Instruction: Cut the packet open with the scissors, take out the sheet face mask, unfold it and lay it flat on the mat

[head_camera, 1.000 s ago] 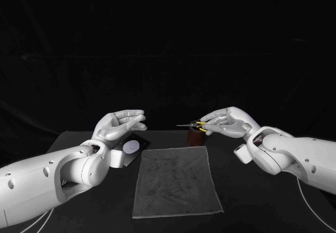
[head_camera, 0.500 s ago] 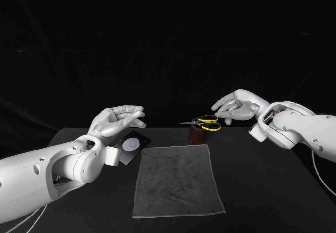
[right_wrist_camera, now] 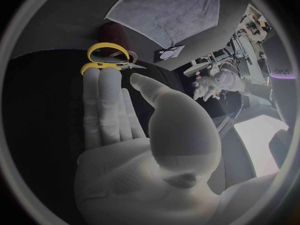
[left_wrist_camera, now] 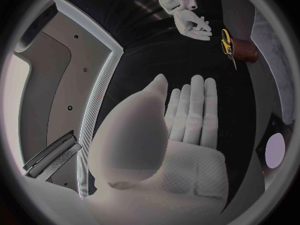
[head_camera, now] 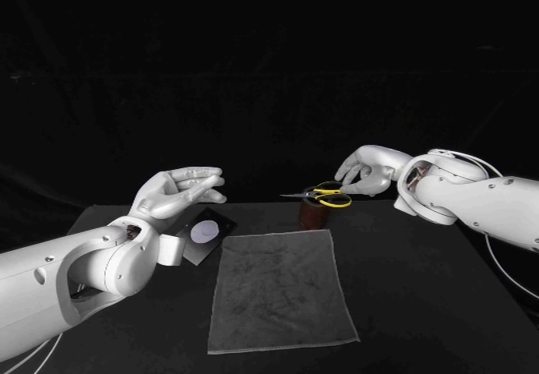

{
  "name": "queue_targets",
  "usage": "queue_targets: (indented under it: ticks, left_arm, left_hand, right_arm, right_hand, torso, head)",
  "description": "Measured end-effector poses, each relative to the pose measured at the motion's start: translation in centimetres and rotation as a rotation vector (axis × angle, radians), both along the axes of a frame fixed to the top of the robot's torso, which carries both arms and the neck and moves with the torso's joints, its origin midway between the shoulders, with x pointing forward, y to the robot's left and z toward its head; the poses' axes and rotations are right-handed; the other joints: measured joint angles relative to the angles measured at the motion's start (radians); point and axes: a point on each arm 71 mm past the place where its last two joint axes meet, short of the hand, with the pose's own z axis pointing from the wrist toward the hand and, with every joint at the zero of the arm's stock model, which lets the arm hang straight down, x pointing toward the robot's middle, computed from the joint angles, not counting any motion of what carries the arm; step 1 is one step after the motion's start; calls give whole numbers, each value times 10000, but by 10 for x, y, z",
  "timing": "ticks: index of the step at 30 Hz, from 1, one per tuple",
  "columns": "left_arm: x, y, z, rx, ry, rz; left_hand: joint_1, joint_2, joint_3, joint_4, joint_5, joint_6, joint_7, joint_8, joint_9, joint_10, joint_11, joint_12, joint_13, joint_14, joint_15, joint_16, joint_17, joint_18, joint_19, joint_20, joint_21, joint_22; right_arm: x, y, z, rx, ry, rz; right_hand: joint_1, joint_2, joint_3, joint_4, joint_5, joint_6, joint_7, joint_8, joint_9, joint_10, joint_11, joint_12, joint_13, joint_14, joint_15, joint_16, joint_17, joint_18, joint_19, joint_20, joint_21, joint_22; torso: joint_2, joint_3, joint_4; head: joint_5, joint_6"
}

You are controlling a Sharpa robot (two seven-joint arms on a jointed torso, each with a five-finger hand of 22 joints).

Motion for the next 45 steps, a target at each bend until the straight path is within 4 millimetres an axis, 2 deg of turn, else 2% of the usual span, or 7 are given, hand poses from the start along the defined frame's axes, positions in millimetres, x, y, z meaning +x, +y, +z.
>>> queue_targets:
  ticks: [3, 7, 11, 20, 25, 28, 45]
  left_arm:
    - [0, -1, 1, -10, -7, -29]
    - [0, -2, 1, -21, -3, -56]
    - [0, -3, 2, -30, 3, -91]
    - [0, -3, 2, -26, 22, -113]
    - [0, -3, 3, -19, 40, -117]
    - [1, -3, 2, -11, 62, -121]
    - [1, -2, 1, 40, 180, -117]
  left_hand:
    - [-69, -68, -64, 64, 0, 0, 0, 0, 0, 5, 5, 0, 13, -1, 1, 22, 41, -1, 0, 0, 35, 19]
    - [-69, -68, -64, 64, 0, 0, -1, 0, 0, 36, 36, 0, 14, -1, 1, 22, 45, -3, 0, 0, 35, 18]
    - [-69, -68, -64, 63, 0, 0, -1, 0, 0, 36, 36, 0, 14, -1, 1, 22, 45, -5, 0, 0, 35, 18]
    - [-109, -27, -36, 91, 0, 1, -3, 0, 0, 35, 36, 0, 13, -1, 1, 21, 60, -9, 0, 0, 34, 17]
    - [-109, -27, -36, 90, 0, 1, -4, 0, 0, 35, 36, 0, 13, -1, 2, 21, 60, -11, 0, 0, 33, 16]
    - [-109, -27, -36, 90, 0, 1, -4, 0, 0, 35, 36, 0, 12, -1, 2, 21, 59, -11, 0, 0, 33, 16]
    - [-109, -27, -65, 118, 0, 58, 17, 0, 0, 35, 37, -37, 20, 14, 18, 59, 76, -86, 0, 0, 31, 26]
  right_arm:
    - [3, 6, 0, -702, -330, -3]
    - [6, 17, 0, -1428, -708, 76]
    - [7, 26, 1, -1982, -1023, 184]
    - [10, 33, 1, -2867, -1355, 149]
    - [11, 33, 0, -3164, -1374, 66]
    - [12, 32, 0, -3320, -1352, -11]
    - [16, 26, -3, -3892, -963, -386]
  right_hand:
    - [62, -62, -85, 85, -144, -84, 81, -69, 0, -218, 48, 0, -19, -73, 73, 518, 378, -2, 294, 42, 465, 634]
    - [130, -124, -296, 118, -254, -301, 44, -258, -33, -588, 76, 0, -39, -71, 76, 1410, 1127, -7, 489, 74, 943, 1294]
    - [378, -32, -595, 131, -254, -303, 44, -338, -34, -1061, 100, 0, -45, -2, 145, 2244, 1854, -59, 701, 140, 1390, 1936]
    - [940, 242, -1885, 410, -445, -460, -81, -537, -36, -1771, 100, 1, -44, -55, 200, 3031, 2293, -65, 700, 140, 1630, 2366]
    - [1283, 348, -2543, 689, -489, -574, -5, -666, -48, -1933, 153, 1, -44, -108, 253, 3162, 2313, -68, 734, 174, 1637, 2431]
    - [1383, 428, -2679, 771, -489, -574, -5, -666, -49, -1933, 153, 1, -44, -109, 253, 3304, 2413, -69, 768, 201, 1681, 2568]
    - [1535, 494, -2858, 950, -489, -574, -5, -704, -53, -1895, 190, 1, -42, -74, 288, 3785, 2881, -139, 1022, 210, 2019, 3106]
  torso:
    - [40, 0, 1]
    - [98, 4, 5]
    - [157, 6, 17]
    - [278, 12, 62]
    - [332, 17, 65]
    - [356, 18, 65]
    - [413, 30, 62]
  head:
    - [-42, 7]
    - [-110, 36]
    - [-158, 53]
    - [-231, 96]
    - [-236, 125]
    - [-239, 132]
    - [-254, 155]
